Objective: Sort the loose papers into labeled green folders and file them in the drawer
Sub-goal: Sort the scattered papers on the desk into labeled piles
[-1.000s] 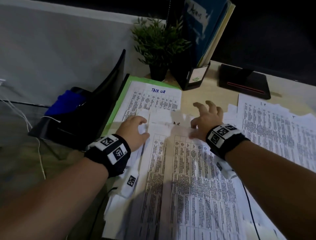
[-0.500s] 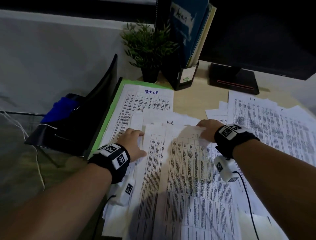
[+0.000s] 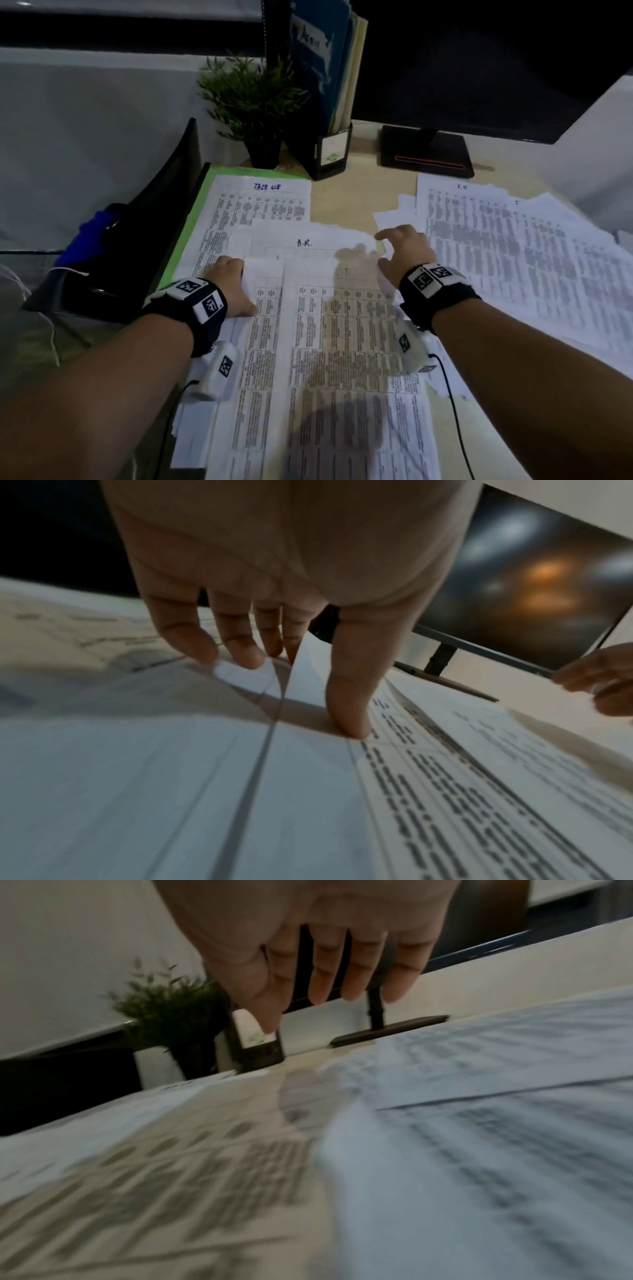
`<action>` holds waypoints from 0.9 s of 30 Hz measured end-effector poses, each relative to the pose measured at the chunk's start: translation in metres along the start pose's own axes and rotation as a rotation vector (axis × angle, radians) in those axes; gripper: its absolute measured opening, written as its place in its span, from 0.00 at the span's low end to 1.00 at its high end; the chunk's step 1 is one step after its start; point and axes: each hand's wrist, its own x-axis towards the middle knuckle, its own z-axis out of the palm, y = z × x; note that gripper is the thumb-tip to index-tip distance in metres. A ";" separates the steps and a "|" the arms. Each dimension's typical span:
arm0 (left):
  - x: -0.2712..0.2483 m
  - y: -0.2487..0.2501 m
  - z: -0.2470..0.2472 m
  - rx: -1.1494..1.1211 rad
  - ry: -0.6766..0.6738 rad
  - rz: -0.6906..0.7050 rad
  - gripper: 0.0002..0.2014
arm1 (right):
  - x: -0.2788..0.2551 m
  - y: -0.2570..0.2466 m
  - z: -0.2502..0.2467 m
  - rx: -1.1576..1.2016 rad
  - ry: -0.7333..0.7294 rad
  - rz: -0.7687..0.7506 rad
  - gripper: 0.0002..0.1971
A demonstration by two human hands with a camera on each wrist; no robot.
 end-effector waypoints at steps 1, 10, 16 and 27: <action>-0.003 0.006 -0.002 0.049 0.007 -0.013 0.32 | -0.004 0.016 -0.006 -0.004 -0.001 0.055 0.22; -0.039 0.072 -0.009 0.537 0.128 -0.027 0.45 | -0.047 0.214 -0.060 0.163 -0.050 0.375 0.21; -0.048 0.203 0.000 0.478 0.189 0.079 0.33 | -0.073 0.261 -0.047 -0.261 -0.513 0.040 0.34; -0.063 0.388 0.099 0.393 -0.124 0.330 0.46 | -0.069 0.295 -0.053 0.024 -0.384 0.071 0.25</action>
